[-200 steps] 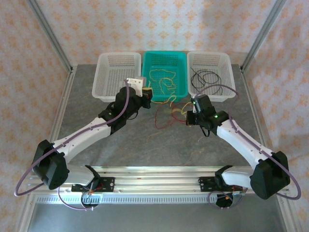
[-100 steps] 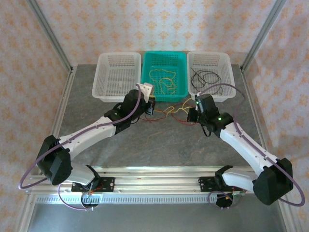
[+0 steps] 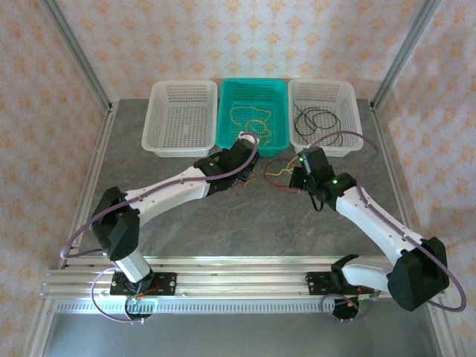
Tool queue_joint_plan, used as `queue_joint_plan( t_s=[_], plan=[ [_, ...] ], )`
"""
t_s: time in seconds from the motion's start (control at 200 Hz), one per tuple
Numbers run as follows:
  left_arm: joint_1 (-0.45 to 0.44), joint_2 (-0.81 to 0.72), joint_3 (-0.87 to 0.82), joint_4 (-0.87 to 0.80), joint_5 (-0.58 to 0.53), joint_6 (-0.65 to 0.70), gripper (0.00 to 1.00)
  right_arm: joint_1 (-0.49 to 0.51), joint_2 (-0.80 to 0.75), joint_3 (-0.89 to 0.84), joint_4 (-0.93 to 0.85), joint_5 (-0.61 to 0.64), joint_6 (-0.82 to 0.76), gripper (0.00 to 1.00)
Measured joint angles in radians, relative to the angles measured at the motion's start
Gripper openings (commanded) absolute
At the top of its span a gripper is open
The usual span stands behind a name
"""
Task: Untangle the cables
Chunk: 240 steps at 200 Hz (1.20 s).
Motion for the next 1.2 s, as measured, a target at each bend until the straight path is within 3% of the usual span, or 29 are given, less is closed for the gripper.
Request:
queue_joint_plan(
  t_s=[0.12, 0.28, 0.365, 0.456, 0.626, 0.856, 1.081, 1.131, 1.202],
  plan=[
    [-0.001, 0.027, 0.011, -0.063, -0.101, -0.023, 0.00, 0.000, 0.021, 0.000, 0.001, -0.012, 0.001, 0.00],
    [0.001, 0.029, 0.020, -0.098, -0.156, -0.053, 0.00, 0.000, 0.042, -0.002, 0.001, -0.038, 0.001, 0.00],
    [0.001, 0.025, 0.026, -0.099, -0.169, -0.063, 0.00, 0.000, 0.055, -0.007, -0.004, -0.040, 0.008, 0.16],
    [0.001, 0.009, 0.022, -0.094, -0.164, -0.064, 0.00, 0.000, 0.061, -0.013, -0.011, -0.034, 0.018, 0.40],
    [-0.002, -0.122, -0.041, -0.039, -0.133, -0.063, 0.00, 0.000, 0.045, -0.013, -0.018, -0.001, 0.040, 0.56],
    [-0.006, -0.306, -0.117, 0.079, -0.077, -0.064, 0.00, 0.000, -0.095, -0.013, 0.012, 0.011, 0.067, 0.55],
    [-0.006, -0.380, -0.153, 0.159, 0.010, -0.072, 0.00, 0.000, -0.195, -0.108, 0.246, -0.201, 0.117, 0.53],
    [-0.006, -0.395, -0.155, 0.167, 0.025, -0.071, 0.00, 0.002, -0.201, -0.137, 0.280, -0.221, 0.108, 0.57],
    [-0.006, -0.420, -0.155, 0.172, 0.049, -0.071, 0.00, 0.002, -0.213, -0.167, 0.314, -0.229, 0.080, 0.71]
  ],
)
